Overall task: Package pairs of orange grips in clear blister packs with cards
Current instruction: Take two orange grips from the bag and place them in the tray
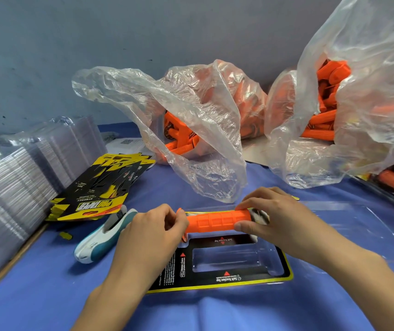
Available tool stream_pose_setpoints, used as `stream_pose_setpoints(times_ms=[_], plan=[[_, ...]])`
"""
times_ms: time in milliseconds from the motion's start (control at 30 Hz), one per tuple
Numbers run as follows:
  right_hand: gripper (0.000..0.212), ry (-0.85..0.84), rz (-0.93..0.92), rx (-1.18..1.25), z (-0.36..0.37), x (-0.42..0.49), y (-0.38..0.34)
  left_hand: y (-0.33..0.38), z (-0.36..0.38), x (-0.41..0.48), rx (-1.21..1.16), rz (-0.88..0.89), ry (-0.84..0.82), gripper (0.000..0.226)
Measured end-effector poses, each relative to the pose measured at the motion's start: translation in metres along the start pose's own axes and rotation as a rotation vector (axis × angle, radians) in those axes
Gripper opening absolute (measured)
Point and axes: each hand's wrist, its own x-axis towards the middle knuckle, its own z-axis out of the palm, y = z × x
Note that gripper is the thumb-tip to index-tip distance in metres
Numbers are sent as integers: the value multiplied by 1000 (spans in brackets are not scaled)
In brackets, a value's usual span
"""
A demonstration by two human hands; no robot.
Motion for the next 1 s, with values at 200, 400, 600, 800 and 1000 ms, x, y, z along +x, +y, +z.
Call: stream_pose_setpoints(times_ms=[200, 400, 600, 800, 1000], plan=[[48, -20, -7, -63, 7, 1, 3, -4, 5, 0, 73, 15, -11, 43], [50, -32, -10, -115, 11, 2, 4, -7, 8, -2, 103, 11, -18, 44], [49, -38, -8, -123, 12, 0, 3, -7, 8, -4, 150, 15, -41, 46], [53, -65, -9, -144, 12, 0, 2, -5, 6, -3, 162, 3, -61, 51], [69, 26, 26, -18, -1, 3, 4, -3, -3, 2, 88, 11, 3, 62]])
